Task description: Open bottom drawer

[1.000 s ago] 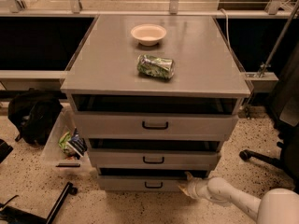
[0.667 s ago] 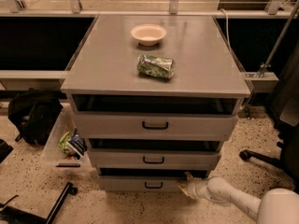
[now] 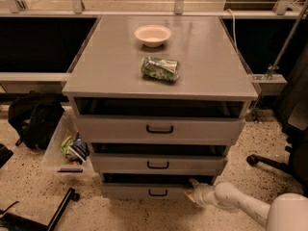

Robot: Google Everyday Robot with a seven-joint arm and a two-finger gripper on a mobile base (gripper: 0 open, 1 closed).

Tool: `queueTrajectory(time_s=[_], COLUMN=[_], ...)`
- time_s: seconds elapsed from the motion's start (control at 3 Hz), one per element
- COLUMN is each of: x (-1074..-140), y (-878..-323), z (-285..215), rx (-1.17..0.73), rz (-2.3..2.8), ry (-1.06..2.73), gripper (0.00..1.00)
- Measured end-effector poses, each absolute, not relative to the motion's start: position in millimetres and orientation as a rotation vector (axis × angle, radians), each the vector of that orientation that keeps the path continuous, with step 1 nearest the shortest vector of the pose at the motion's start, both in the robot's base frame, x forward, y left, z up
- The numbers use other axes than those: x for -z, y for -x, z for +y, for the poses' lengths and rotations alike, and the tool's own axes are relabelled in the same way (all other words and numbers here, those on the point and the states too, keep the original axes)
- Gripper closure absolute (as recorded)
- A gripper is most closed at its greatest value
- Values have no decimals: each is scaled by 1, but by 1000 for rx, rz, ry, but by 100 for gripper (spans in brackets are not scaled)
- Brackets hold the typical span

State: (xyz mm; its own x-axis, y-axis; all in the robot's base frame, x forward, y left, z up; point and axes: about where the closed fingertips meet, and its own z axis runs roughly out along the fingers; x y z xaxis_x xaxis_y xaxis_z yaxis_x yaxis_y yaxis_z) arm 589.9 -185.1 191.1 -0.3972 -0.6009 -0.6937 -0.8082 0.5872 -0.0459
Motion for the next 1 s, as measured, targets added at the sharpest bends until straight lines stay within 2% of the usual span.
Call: queueTrajectory(time_s=[1.0], x=[-196], y=[-580], z=[-189], rx=[-397], rz=[2134], ry=[1109], gripper=[100])
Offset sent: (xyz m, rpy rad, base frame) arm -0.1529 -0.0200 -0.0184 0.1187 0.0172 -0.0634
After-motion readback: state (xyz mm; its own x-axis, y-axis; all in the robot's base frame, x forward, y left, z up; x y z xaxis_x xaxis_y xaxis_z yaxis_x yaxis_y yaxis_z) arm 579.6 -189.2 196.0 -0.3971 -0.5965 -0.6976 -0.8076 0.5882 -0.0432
